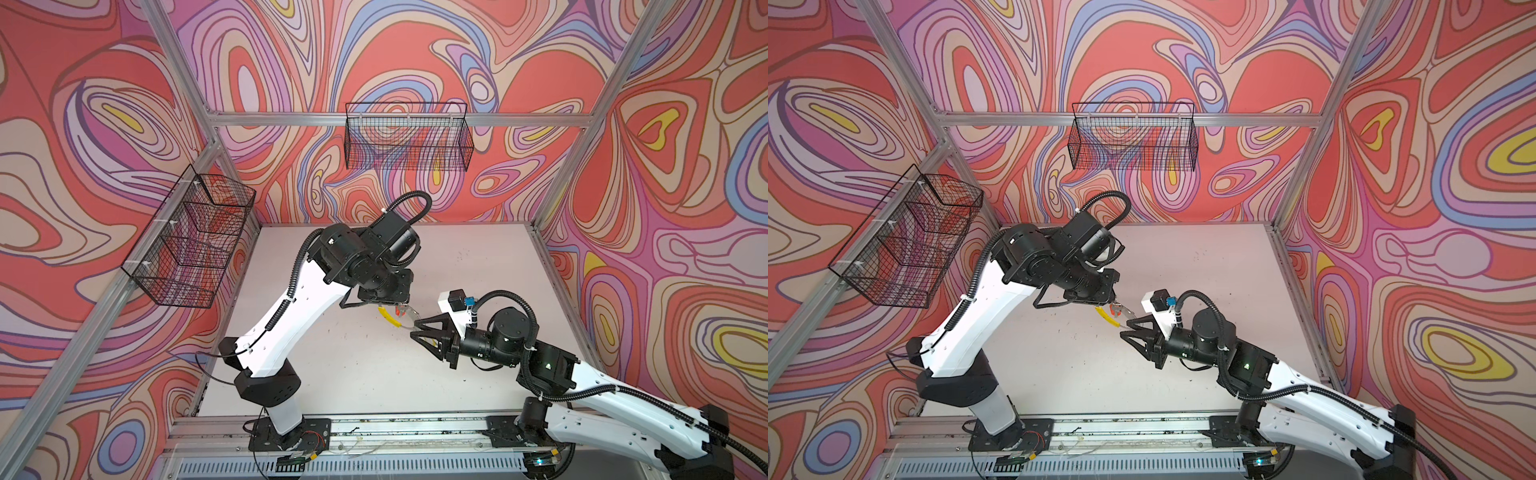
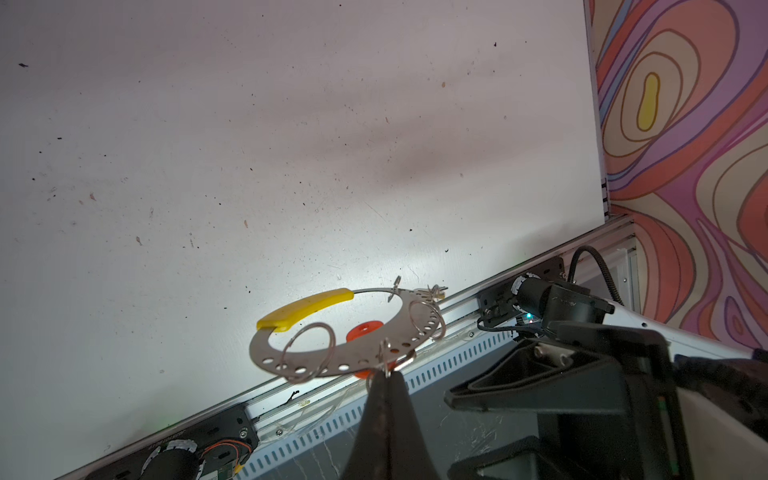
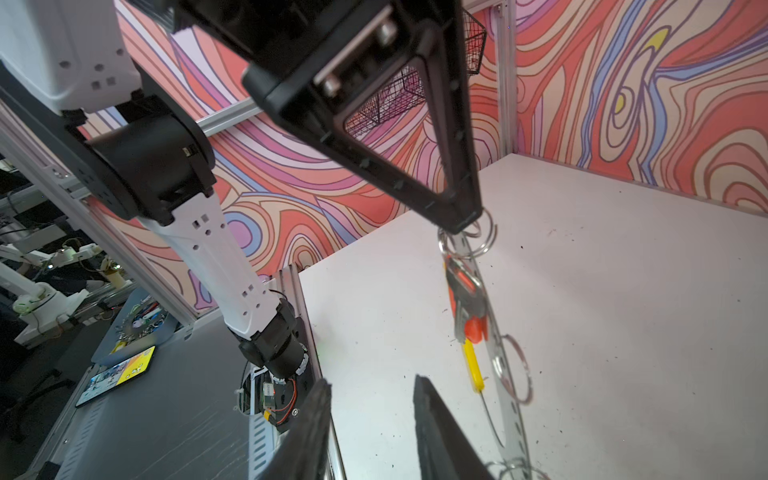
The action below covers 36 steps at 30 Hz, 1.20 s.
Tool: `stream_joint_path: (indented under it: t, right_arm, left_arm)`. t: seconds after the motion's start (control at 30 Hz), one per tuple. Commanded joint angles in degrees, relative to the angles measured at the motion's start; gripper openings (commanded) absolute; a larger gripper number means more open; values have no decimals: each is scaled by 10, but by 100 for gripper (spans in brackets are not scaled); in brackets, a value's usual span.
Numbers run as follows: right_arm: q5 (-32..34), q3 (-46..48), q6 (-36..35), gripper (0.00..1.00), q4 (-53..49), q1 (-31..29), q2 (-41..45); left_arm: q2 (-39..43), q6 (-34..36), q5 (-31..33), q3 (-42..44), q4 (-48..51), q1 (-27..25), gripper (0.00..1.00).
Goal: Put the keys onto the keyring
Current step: 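Move the open right gripper toward the rings while the left gripper holds the disc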
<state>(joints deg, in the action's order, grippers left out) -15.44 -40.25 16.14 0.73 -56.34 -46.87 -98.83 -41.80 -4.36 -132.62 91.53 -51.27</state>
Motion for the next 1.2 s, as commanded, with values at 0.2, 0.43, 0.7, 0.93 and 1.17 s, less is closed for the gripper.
stream_joint_path:
  t: [0.2,0.43,0.7,0.93,1.17]
  right_arm:
    - [0,49,49,52,97,-1,-18]
    - [6,85,90,58,238,-1,-66]
    - [11,95,98,64,341,3,-111]
    - [8,95,107,65,415,7,-147]
    - [23,99,105,64,468,7,-164]
  left_arm:
    - [30,-44,0,-6,26,2,0]
    - [53,-58,-3,5,5,2,0]
    - [65,-60,-11,25,-12,2,0]
    - [70,-63,-21,37,-27,2,0]
    - [77,-68,-24,52,-39,2,0]
